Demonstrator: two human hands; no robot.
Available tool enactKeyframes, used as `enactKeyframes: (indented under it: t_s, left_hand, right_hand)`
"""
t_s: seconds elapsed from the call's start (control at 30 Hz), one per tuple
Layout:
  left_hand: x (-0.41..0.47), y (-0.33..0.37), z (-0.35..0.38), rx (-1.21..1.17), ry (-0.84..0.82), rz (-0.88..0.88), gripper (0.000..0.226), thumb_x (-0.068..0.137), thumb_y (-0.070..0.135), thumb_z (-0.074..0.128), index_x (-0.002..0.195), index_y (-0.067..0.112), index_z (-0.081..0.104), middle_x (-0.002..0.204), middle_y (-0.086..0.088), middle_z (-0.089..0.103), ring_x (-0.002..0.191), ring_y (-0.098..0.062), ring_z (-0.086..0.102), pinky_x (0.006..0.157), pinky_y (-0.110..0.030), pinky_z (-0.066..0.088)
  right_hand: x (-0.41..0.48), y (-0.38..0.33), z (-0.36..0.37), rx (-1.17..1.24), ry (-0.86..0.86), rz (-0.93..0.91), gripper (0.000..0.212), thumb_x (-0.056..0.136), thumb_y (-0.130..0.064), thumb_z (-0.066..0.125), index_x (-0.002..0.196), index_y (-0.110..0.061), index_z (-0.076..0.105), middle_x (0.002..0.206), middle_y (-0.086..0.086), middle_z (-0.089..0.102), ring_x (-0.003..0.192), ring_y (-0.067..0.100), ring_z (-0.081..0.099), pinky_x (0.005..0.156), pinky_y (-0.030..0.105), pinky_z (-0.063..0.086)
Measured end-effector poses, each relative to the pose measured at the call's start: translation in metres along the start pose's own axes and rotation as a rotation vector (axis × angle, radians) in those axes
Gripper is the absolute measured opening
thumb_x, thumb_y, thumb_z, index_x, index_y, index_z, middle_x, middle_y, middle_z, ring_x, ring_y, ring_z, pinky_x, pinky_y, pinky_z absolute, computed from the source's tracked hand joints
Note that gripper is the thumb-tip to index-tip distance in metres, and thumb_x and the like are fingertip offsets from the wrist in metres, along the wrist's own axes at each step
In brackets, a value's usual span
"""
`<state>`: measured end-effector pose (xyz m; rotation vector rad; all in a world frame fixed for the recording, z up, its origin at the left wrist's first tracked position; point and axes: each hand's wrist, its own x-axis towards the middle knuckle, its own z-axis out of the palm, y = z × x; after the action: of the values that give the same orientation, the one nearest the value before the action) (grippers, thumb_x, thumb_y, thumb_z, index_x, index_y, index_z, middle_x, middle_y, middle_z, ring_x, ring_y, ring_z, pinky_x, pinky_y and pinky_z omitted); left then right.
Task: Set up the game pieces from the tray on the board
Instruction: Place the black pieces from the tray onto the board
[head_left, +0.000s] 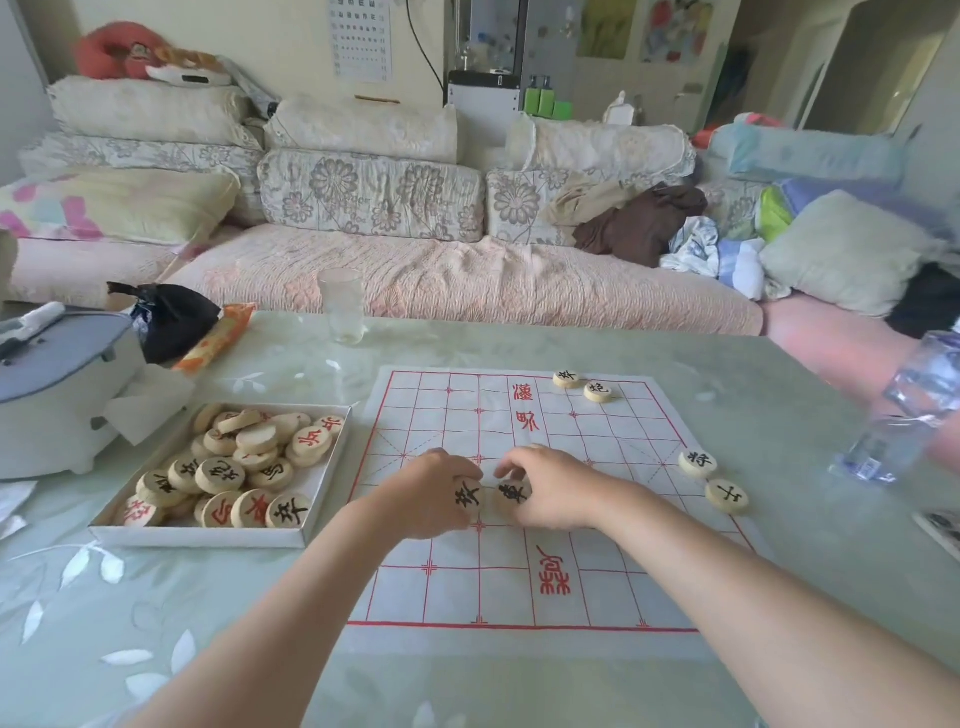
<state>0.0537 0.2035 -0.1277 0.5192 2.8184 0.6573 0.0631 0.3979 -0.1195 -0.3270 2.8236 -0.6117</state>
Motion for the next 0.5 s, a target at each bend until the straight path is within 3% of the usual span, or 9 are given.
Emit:
enactKeyframes:
  t_s: [0.27, 0.4, 0.5]
  left_hand:
    - [0.032, 0.005, -0.003, -0.13, 0.216, -0.007, 0.054, 0.083, 0.03, 0.071, 0.133, 0.024, 0.052, 0.118, 0.004, 0.05, 0.095, -0.013, 0.054, 0.075, -0.02, 0.04]
    - [0.068, 0.039, 0.008, -0.161, 0.224, 0.016, 0.052, 0.084, 0.034, 0.068, 0.132, 0.023, 0.05, 0.122, 0.001, 0.053, 0.095, -0.014, 0.05, 0.075, -0.023, 0.038]
    - [0.102, 0.068, 0.017, -0.142, 0.218, 0.044, 0.042, 0.082, 0.036, 0.068, 0.12, 0.022, 0.057, 0.114, 0.002, 0.057, 0.091, -0.016, 0.053, 0.07, -0.026, 0.04]
  right_hand:
    - [0.013, 0.03, -0.03, 0.071, 0.164, 0.021, 0.042, 0.085, -0.054, 0.063, 0.117, -0.029, 0.054, 0.112, -0.011, 0.058, 0.097, 0.011, 0.058, 0.08, 0.03, 0.048]
    - [0.026, 0.073, -0.054, 0.018, 0.297, 0.099, 0.028, 0.082, -0.055, 0.063, 0.098, -0.032, 0.058, 0.105, -0.013, 0.06, 0.093, 0.012, 0.058, 0.075, 0.031, 0.047]
    - [0.038, 0.114, -0.072, -0.02, 0.388, 0.167, 0.025, 0.082, -0.053, 0.064, 0.098, -0.034, 0.059, 0.108, -0.015, 0.06, 0.098, 0.012, 0.056, 0.075, 0.029, 0.042]
